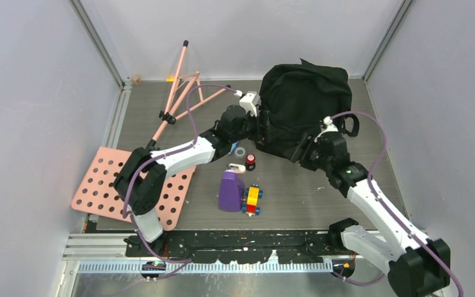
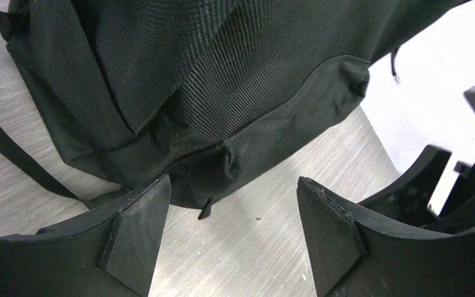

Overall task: Pack the student bag
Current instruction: Unzip the student bag at the center of the board.

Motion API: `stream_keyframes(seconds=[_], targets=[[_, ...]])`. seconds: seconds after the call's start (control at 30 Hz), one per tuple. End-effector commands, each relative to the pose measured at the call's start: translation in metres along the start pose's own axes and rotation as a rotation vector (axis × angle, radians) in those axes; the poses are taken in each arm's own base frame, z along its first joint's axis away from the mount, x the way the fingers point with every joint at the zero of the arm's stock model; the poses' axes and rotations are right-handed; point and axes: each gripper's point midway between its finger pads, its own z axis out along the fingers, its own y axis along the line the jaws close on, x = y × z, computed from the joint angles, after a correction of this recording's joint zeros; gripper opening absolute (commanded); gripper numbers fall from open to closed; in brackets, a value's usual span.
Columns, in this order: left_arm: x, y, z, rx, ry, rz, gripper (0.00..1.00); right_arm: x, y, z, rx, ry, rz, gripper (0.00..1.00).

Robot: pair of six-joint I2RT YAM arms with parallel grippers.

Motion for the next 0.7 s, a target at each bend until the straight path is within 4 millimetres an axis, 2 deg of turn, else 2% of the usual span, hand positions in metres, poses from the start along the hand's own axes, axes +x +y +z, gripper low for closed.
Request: stream_keyframes(seconds=[0.0,0.13,0.17,0.27,0.5,0.57,0.67], targets=[[-0.024,0.002,0.011,-0.017,-0.071,0.056,0.74,-0.035,0.04,0.028,-0.116,-0.204,-0.008,0.61],[-0.023,0.005,0.015,-0.034,-0.06,0.071,0.6,-0.033,0.052,0.054,-0.124,-0.24,-0.057,0.56],[-0.023,0.007,0.016,-0.039,-0.06,0.073,0.59,-0.032,0.054,0.058,-0.128,-0.243,-0.064,0.56],[-0.023,0.008,0.017,-0.045,-0.06,0.078,0.51,-0.036,0.05,0.073,-0.093,-0.281,-0.086,0.53],[-0.017,0.015,0.024,-0.066,-0.033,0.087,0.41,-0.039,0.042,0.089,-0.044,-0.304,-0.141,0.46],[-0.016,0.016,0.024,-0.071,-0.033,0.084,0.28,-0.04,0.042,0.092,-0.038,-0.306,-0.15,0.43],[-0.017,0.016,0.024,-0.074,-0.033,0.086,0.22,-0.042,0.041,0.096,-0.03,-0.314,-0.162,0.39]])
